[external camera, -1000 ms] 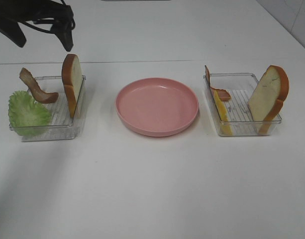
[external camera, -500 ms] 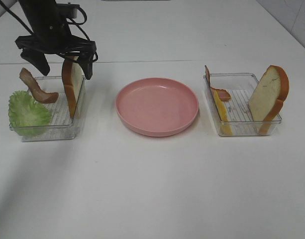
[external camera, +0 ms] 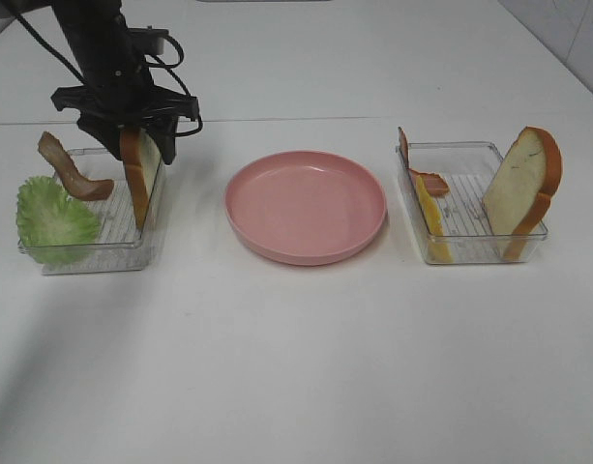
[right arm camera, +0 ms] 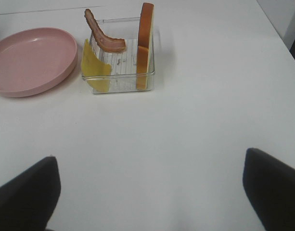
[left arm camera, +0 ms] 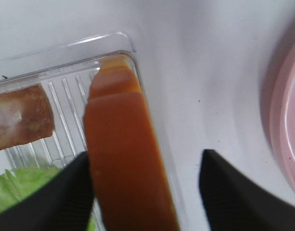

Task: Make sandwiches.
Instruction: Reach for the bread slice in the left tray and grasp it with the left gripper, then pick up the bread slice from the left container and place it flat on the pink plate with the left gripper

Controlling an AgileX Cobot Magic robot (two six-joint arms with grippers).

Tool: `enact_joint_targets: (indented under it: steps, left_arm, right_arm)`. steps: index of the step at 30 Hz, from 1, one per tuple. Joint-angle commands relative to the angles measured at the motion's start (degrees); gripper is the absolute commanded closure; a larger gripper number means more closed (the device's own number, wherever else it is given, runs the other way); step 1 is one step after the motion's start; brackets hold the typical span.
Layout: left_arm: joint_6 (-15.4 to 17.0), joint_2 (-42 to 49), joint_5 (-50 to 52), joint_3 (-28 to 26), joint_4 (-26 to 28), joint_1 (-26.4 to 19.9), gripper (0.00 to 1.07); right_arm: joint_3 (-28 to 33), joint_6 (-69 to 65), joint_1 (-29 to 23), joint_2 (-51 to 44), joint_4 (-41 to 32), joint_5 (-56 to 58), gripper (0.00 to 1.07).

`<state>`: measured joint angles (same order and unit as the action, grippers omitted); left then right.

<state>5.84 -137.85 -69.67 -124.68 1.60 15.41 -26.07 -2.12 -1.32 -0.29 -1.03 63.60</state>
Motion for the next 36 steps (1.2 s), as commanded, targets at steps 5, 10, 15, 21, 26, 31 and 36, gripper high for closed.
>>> enact_joint_targets:
  steps: [5, 10, 15, 21, 26, 31, 36]
  left_arm:
    - [0.9, -0.2, -5.8, -0.2, -2.5, 0.3, 1.07]
    - [3.6, -0.2, -5.8, -0.2, -2.3, 0.3, 1.07]
    - [3.9, 0.1, -5.8, -0.2, -2.2, 0.3, 1.07]
    - [5.7, 5.5, -5.8, -0.1, -2.3, 0.2, 1.07]
    - [7.6, 11.3, -5.8, -0.1, -1.6, 0.1, 1.07]
    - [7.0, 16.2, -5.3, -0.1, 5.0, 0.2, 1.07]
    - [0.1, 15.5, -2.4, -0.1, 15.6, 0.2, 1.07]
  right_arm:
    - [0.2, 0.6, 0.3, -1.8, 0.2, -0.6, 0.11]
    - [0.2, 0.6, 0.3, -1.8, 0.2, -0.6, 0.11]
    - [0.2, 0.6, 0.3, -1.8, 0.2, -0.6, 0.11]
    - [0.2, 0.6, 0.3, -1.8, 0.2, -0.6, 0.11]
    - [0.2, 0.6, 0.3, -1.8, 0.2, -0.6, 0.11]
    - [0.2, 0.6, 0.3, -1.8, 0.2, -0.6, 0.11]
    - [0.2, 0.6, 0.3, -1.8, 0.2, -0.6, 0.11]
